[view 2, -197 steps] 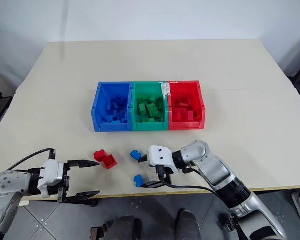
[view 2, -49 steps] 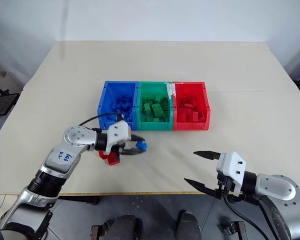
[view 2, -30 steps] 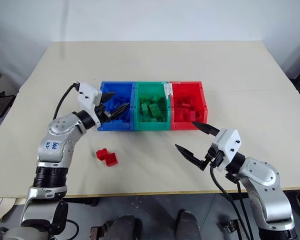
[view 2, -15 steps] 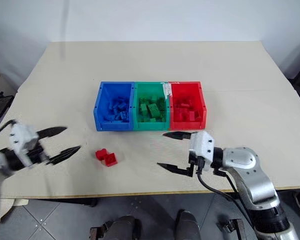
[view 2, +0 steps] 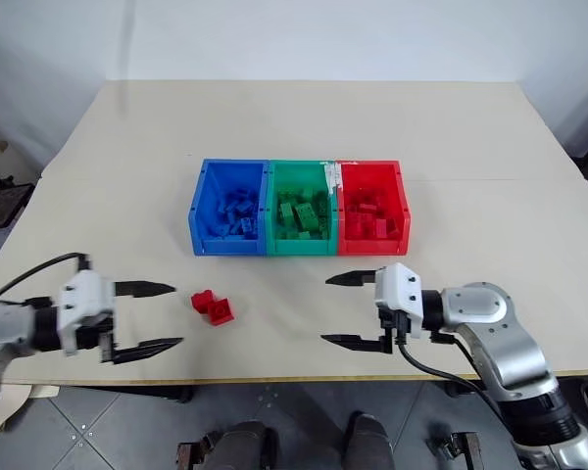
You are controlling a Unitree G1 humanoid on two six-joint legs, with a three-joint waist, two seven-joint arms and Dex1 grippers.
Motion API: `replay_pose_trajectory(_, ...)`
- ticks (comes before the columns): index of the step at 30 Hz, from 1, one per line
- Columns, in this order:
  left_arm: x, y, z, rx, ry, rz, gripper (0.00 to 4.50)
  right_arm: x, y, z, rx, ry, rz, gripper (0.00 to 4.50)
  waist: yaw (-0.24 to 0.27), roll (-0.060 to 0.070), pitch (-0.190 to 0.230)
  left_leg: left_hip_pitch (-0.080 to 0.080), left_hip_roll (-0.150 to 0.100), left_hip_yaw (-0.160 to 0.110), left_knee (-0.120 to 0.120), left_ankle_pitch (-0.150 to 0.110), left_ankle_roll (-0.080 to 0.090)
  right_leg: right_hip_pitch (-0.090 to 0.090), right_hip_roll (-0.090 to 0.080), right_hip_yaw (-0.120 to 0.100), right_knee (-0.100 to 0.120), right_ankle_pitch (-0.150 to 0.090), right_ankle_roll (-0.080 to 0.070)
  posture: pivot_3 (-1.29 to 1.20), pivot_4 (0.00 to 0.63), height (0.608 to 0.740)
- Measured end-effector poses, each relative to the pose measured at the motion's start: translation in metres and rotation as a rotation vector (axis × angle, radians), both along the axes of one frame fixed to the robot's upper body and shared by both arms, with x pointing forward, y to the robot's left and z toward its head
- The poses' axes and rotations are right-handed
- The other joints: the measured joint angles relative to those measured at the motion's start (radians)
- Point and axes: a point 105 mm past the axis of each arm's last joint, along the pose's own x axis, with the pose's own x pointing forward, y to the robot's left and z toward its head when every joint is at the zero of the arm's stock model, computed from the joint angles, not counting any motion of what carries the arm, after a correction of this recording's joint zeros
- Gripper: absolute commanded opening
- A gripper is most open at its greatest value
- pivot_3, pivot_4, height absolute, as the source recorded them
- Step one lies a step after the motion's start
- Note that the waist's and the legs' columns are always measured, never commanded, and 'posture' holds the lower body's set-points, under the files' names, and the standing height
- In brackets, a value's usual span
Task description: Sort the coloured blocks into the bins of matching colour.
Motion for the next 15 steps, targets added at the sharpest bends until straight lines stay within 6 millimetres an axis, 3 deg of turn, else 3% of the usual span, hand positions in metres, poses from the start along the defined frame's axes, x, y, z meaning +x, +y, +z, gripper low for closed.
replay_pose_trajectory(5, 0.022, -0.034, 0.004, 0.087, 0.002, 0.001, 4.47, -0.002, -0.009, -0.003, -0.003, 0.008, -0.055, 4.5, -0.001, 0.0, 0.0, 0.0, 0.0, 0.001, 0.0, 0.0, 0.0, 0.0, 0.0, 0.0, 0.0, 0.0, 0.0, 0.0, 0.15, 0.74)
replay_pose_trajectory(15, 0.027, -0.055, -0.017, 0.315, 0.17, -0.056, 4.47, -0.013, -0.008, -0.001, 0.014, -0.002, -0.112, 4.5, 0.003, 0.0, 0.0, -0.001, 0.0, 0.002, 0.001, 0.0, 0.0, -0.001, 0.0, 0.001, -0.002, 0.0, 0.0, 0.0, 0.15, 0.74)
